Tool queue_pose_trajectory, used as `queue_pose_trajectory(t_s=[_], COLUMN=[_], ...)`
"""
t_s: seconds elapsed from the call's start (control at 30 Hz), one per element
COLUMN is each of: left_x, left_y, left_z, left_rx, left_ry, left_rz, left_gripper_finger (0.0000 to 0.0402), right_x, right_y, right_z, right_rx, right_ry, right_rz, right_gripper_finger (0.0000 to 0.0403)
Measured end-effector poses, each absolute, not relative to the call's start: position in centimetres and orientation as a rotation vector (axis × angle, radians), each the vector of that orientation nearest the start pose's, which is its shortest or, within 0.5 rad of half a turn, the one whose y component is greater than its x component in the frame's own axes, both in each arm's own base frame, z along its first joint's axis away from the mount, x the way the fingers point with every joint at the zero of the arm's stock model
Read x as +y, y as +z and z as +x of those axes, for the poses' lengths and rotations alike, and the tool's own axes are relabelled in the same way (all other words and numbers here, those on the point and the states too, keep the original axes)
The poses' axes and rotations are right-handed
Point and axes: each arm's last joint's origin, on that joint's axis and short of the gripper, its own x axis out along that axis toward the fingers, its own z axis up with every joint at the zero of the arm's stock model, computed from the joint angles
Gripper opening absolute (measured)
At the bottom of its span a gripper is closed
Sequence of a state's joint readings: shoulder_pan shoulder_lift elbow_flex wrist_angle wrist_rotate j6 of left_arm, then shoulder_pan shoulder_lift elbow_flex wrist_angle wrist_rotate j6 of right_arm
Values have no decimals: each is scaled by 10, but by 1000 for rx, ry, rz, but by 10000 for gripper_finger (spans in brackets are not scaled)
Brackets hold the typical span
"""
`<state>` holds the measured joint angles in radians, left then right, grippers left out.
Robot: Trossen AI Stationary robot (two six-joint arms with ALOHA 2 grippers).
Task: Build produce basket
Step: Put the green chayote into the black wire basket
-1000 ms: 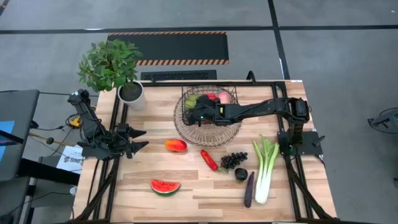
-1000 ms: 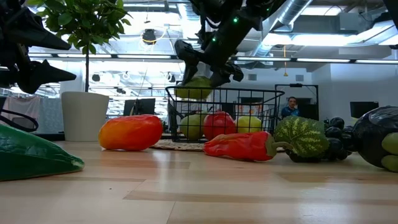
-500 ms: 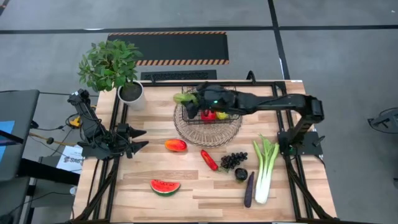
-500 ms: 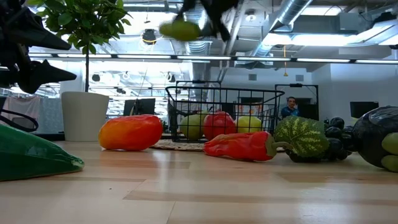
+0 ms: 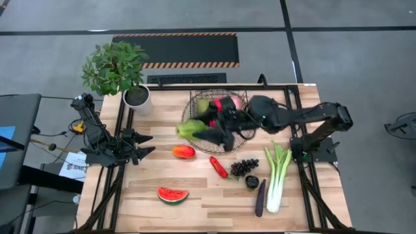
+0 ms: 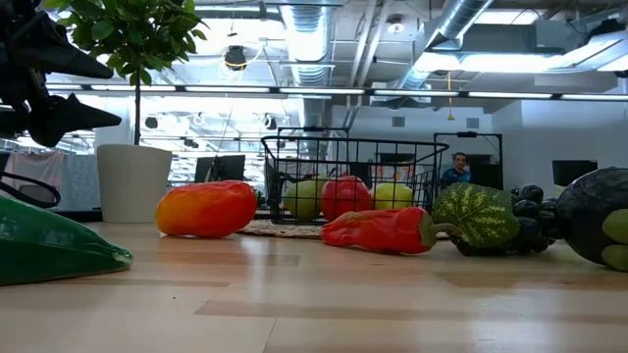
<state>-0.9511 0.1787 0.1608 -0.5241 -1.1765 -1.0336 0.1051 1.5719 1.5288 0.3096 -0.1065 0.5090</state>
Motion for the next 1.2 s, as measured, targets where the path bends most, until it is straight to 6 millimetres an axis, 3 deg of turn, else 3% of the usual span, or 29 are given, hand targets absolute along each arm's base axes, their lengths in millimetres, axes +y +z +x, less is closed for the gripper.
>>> queue_pose_trajectory(t_s=[0.23,0.57,0.7,0.97,1.2], left_x=[-44,-44,-44,-44,-44], left_y=[165,166,166,165,165], left_z=[65,65,65,65,65], left_rx=[117,114,115,117,116], left_ry=[327,332,331,328,328], left_rz=[-547,-527,-528,-529,-536], left_gripper_finger=[341,341,341,341,341], right_x=[78,117,119,111,104], right_y=[451,415,399,386,365], right_z=[349,345,344,342,342], right_rx=[-284,11,143,298,506], right_ry=[407,446,294,55,-194], right_rz=[495,-2,-196,-324,-688], right_gripper_finger=[302,302,302,302,302])
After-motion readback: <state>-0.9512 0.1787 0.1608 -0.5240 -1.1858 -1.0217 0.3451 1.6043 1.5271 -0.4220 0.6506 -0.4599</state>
